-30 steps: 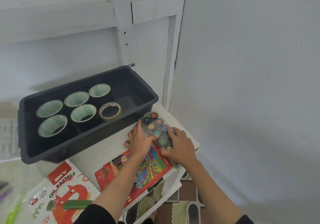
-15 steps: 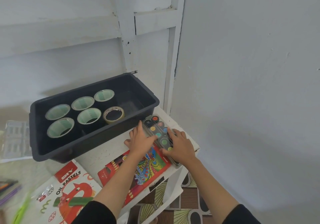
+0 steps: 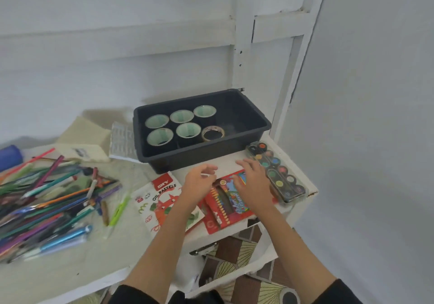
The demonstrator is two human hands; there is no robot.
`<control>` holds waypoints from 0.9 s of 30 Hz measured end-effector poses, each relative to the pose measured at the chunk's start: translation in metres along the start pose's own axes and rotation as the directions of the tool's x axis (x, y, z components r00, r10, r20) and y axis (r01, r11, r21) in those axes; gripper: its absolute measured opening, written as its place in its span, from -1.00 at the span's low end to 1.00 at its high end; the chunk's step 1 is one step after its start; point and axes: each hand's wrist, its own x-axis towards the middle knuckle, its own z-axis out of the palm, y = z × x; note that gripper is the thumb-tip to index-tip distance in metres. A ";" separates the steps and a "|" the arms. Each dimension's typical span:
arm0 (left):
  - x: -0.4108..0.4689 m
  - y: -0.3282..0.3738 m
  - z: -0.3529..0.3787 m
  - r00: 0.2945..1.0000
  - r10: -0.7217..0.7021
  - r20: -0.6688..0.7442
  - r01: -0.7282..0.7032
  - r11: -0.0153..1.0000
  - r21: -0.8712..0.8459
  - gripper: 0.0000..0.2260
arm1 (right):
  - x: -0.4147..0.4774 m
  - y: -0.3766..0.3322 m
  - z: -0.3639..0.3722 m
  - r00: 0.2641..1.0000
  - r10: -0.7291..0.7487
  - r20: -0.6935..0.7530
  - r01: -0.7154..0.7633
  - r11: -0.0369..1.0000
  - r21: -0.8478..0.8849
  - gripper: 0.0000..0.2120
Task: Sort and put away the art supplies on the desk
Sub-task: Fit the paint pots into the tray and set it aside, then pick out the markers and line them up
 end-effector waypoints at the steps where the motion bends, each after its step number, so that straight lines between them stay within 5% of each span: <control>1: -0.006 -0.006 -0.011 0.999 -0.001 -0.041 0.000 1.000 -0.014 -0.80 | -0.005 -0.011 0.008 0.998 -0.060 0.014 0.059 0.998 0.021 -0.67; 12: -0.063 -0.085 -0.138 0.867 -0.144 -0.478 0.069 0.983 -0.172 -0.83 | -0.038 -0.122 0.098 0.912 -0.327 0.248 0.281 0.938 0.203 -0.80; 17: -0.078 -0.121 -0.193 0.863 -0.049 -0.502 0.070 0.997 0.023 -0.80 | -0.033 -0.168 0.137 0.918 -0.339 0.204 0.310 0.937 0.162 -0.79; 20: -0.083 -0.151 -0.230 0.896 0.069 -0.439 0.059 0.961 0.271 -0.76 | -0.026 -0.201 0.159 0.922 -0.230 0.311 0.260 0.964 -0.059 -0.60; 23: -0.083 -0.169 -0.259 0.912 0.070 -0.404 0.070 0.944 0.323 -0.76 | -0.016 -0.217 0.174 0.872 -0.015 0.490 0.165 0.950 -0.265 -0.35; 27: -0.072 -0.180 -0.285 0.932 0.105 -0.346 0.023 0.937 0.348 -0.78 | -0.017 -0.222 0.181 0.892 0.068 0.447 0.071 0.955 -0.289 -0.42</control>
